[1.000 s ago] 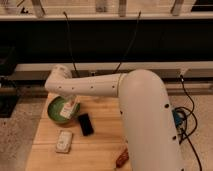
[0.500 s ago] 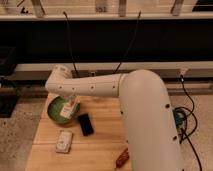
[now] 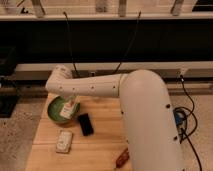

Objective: Place the bottle in the ceramic bowl

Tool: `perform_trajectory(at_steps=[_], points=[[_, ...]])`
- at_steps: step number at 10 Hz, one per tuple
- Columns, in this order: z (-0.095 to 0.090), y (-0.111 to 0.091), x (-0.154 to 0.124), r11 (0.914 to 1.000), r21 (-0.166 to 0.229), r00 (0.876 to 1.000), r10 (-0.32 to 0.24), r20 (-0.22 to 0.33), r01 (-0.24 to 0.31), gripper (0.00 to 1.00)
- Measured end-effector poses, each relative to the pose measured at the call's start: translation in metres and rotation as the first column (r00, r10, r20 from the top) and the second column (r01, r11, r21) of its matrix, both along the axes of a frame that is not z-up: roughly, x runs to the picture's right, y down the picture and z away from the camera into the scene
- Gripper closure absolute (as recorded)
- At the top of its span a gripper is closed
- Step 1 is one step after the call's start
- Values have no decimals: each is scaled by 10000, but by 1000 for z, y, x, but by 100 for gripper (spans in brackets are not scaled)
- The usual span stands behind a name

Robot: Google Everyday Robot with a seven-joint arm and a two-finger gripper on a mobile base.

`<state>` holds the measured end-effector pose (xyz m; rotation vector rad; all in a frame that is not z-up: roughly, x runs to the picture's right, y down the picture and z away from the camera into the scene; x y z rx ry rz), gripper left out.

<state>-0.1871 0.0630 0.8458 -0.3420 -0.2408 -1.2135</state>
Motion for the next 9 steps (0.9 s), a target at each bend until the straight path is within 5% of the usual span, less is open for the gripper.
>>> perform_trajectory(at_steps=[9], points=[[1, 2, -4, 9998, 58, 9995, -173, 263, 172, 83]])
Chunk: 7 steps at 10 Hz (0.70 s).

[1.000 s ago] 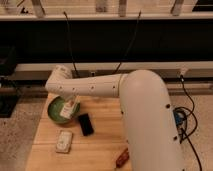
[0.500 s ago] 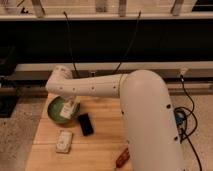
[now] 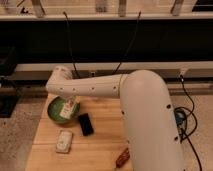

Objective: Place the bottle in the ceramic bowl

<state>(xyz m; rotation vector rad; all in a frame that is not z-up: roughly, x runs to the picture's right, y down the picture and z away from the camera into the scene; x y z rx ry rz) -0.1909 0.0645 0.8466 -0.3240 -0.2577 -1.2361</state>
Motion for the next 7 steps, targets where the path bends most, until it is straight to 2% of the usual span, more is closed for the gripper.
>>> perform_trajectory(at_steps=[7], points=[[1, 0, -2, 9999, 26, 9997, -123, 210, 123, 83]])
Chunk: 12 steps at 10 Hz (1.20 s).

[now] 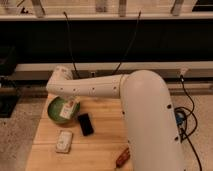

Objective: Place the bottle in the ceramic bowl

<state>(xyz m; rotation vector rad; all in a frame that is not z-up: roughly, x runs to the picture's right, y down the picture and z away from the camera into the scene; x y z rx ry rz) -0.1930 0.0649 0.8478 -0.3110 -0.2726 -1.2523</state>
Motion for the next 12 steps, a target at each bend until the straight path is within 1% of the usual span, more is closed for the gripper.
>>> perform_trajectory(at_steps=[2, 4, 6, 7, 8, 12], points=[[0, -1, 0, 10000, 14, 10000, -38, 55, 38, 81], [0, -1, -1, 10000, 25, 9999, -75, 118, 75, 76], [1, -1, -2, 9999, 35, 9998, -110, 160, 110, 76], [1, -1, -2, 9999, 39, 9997, -126, 188, 125, 72], [1, -1, -2, 9999, 25, 9997, -140, 209, 139, 71], [2, 0, -2, 9998, 25, 9994, -195, 296, 195, 71]])
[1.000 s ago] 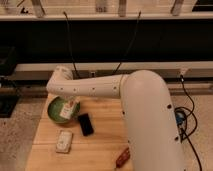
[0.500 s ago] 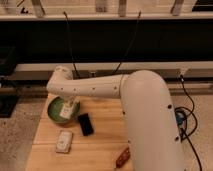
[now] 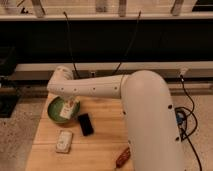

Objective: Place the bottle in the ceramic bowl

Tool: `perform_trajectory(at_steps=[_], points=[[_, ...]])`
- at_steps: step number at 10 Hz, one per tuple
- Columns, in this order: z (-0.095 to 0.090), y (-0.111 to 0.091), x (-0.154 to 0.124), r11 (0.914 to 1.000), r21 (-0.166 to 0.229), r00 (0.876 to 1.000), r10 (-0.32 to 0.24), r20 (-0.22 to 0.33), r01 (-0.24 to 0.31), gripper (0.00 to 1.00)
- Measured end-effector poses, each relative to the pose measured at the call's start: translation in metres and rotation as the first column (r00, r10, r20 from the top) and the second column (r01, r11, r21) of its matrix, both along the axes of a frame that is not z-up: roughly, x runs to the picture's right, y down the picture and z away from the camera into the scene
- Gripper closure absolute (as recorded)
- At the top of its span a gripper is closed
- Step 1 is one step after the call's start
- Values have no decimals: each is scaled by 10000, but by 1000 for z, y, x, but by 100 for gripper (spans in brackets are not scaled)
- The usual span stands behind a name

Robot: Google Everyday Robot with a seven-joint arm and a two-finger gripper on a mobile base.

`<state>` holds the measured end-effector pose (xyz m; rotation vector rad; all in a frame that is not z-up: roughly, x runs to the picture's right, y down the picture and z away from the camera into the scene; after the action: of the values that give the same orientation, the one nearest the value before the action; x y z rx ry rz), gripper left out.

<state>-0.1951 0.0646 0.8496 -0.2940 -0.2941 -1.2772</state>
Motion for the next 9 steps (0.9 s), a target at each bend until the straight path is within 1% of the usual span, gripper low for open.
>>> perform_trajectory(at_steps=[9], points=[[2, -1, -1, 9999, 27, 9997, -127, 191, 127, 71]])
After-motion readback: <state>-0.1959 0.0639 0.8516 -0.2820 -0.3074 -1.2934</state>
